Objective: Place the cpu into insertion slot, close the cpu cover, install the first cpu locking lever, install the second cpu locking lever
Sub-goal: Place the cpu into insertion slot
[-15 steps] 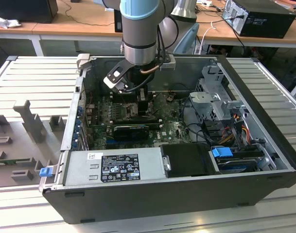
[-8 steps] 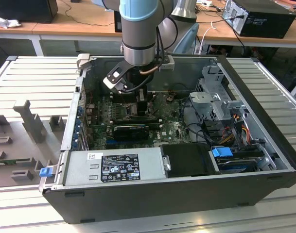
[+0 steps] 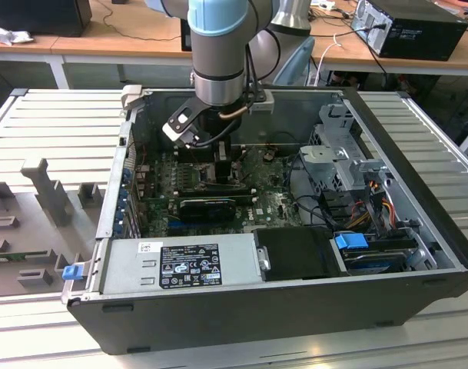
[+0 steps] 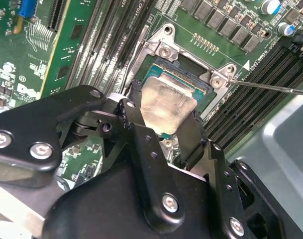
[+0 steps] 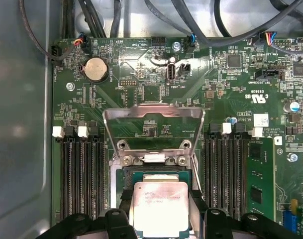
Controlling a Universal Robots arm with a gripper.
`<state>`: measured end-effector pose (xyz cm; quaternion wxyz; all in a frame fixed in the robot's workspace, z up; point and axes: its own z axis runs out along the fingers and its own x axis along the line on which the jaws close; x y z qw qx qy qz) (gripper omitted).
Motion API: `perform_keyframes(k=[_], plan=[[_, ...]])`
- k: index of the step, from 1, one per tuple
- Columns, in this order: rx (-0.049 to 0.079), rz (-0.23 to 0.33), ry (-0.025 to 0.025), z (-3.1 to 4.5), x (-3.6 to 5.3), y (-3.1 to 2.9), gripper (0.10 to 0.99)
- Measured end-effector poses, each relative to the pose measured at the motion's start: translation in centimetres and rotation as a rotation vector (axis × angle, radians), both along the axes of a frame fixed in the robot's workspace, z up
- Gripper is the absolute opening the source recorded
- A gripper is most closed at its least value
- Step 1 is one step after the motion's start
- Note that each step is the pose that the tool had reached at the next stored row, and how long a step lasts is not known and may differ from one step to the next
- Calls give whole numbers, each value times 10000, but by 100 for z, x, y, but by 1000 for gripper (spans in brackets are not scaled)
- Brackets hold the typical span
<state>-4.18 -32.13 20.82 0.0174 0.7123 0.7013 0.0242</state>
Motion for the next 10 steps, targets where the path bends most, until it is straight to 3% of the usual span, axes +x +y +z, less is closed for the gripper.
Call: perform_keyframes(k=[10], plan=[[-3, 1, 2, -65, -7, 24, 525]])
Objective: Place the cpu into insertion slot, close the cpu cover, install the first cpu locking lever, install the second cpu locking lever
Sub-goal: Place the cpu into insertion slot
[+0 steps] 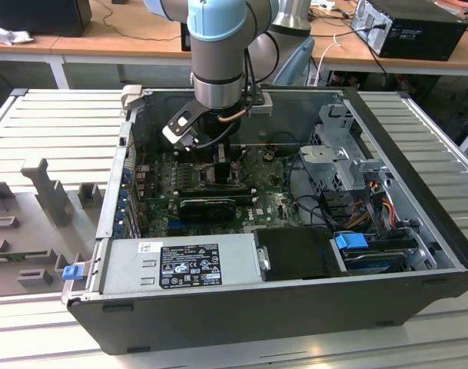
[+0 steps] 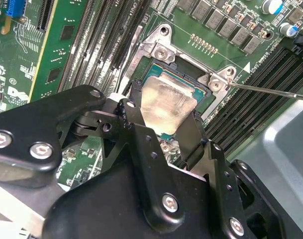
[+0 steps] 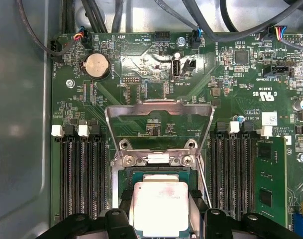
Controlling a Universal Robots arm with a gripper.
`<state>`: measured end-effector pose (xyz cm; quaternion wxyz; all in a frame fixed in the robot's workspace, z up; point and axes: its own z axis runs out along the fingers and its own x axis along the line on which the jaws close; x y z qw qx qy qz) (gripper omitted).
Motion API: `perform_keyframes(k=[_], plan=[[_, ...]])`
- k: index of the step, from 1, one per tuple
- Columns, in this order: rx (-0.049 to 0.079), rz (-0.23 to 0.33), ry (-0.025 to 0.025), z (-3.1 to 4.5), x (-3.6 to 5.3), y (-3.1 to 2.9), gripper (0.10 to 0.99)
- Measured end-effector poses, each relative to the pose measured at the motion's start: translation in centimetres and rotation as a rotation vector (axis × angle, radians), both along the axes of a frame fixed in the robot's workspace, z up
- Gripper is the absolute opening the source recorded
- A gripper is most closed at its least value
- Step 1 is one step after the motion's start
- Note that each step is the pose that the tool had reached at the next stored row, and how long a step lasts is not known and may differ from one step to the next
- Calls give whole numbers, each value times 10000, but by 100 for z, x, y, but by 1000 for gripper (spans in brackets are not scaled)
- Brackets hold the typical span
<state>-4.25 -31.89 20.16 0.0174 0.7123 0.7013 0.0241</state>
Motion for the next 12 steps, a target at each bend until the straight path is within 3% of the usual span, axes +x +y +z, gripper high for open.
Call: perform_keyframes(k=[8, 9, 12], plan=[[3, -1, -1, -4, 0, 1, 537], [2, -1, -1, -4, 0, 1, 604], [2, 0, -2, -4, 3, 15, 604]])
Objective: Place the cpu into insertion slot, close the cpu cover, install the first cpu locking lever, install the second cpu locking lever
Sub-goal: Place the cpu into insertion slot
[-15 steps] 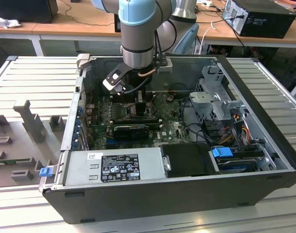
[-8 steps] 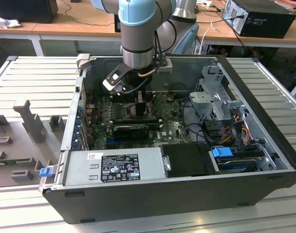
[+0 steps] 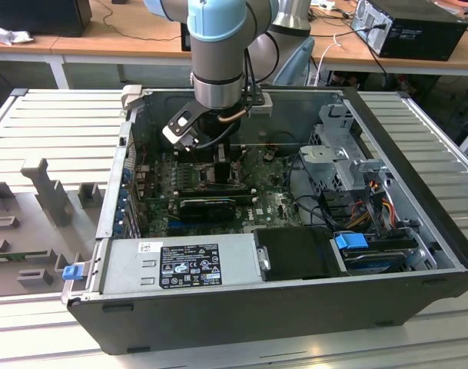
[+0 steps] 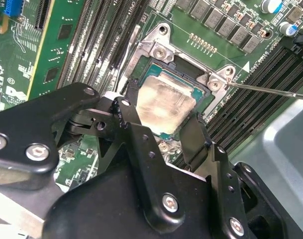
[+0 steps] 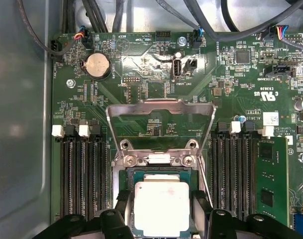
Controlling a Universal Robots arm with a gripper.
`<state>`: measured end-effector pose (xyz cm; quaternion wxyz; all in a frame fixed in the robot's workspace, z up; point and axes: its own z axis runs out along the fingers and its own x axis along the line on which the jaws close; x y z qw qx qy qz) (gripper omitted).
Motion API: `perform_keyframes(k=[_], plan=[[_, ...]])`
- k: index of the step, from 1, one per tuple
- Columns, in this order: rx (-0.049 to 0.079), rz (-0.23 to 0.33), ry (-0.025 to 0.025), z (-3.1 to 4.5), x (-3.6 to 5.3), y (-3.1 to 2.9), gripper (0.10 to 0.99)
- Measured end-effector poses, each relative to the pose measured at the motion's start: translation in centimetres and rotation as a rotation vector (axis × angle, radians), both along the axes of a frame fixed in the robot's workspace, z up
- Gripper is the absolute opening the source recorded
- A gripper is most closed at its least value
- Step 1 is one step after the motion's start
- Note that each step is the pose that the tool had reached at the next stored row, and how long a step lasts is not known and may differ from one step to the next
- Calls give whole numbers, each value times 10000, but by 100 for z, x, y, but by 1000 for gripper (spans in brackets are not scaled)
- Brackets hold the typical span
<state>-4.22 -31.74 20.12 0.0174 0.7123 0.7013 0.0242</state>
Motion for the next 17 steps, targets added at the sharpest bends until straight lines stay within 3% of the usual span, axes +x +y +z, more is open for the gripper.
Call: perform_keyframes(k=[10, 17], plan=[[-22, 0, 2, 10, 10, 26, 604], [-23, -1, 1, 162, 10, 26, 604]])
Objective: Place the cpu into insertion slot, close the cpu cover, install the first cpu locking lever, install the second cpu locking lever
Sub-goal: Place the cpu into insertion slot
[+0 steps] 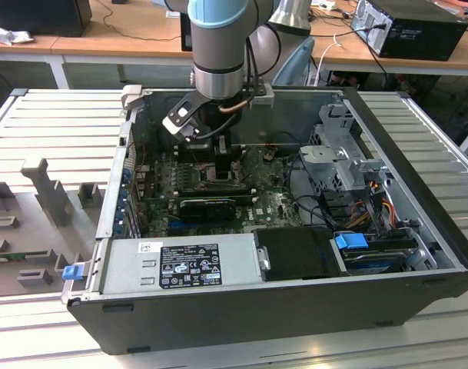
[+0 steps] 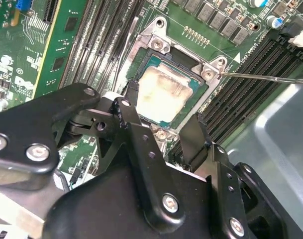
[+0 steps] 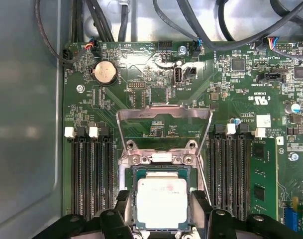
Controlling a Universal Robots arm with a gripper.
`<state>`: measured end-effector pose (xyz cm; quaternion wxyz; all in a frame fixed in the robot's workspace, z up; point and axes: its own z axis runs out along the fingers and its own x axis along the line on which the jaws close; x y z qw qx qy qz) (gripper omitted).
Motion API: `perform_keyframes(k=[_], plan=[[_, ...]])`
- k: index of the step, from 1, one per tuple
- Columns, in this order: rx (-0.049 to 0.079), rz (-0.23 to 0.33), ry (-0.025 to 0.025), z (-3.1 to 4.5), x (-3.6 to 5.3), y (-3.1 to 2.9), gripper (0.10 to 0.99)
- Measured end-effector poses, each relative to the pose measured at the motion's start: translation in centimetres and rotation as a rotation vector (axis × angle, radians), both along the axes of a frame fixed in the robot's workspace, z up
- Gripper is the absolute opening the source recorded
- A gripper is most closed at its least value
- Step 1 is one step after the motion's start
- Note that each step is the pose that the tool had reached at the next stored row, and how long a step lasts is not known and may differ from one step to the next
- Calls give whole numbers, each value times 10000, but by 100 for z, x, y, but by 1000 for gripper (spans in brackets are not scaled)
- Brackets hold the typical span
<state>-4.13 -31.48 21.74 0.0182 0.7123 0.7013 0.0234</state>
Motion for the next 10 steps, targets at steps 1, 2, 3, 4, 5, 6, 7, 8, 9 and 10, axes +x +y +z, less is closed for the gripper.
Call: perform_keyframes(k=[1, 2, 3, 4, 5, 6, 7, 8, 9, 10], plan=[[0, 1, 0, 10, 0, 0, 584], [-1, 0, 0, 18, 0, 0, 522], [-1, 1, -1, 23, 0, 0, 459], [-1, 0, -1, 26, 0, 0, 396], [-4, 1, -1, 31, 1, 0, 337], [-8, 1, 0, 37, 1, 0, 216], [-7, 1, -1, 39, 0, 0, 157], [-9, 1, 0, 42, 0, 0, 157], [-9, 1, 0, 46, 0, 0, 157], [-9, 0, 0, 51, 0, 0, 106]])
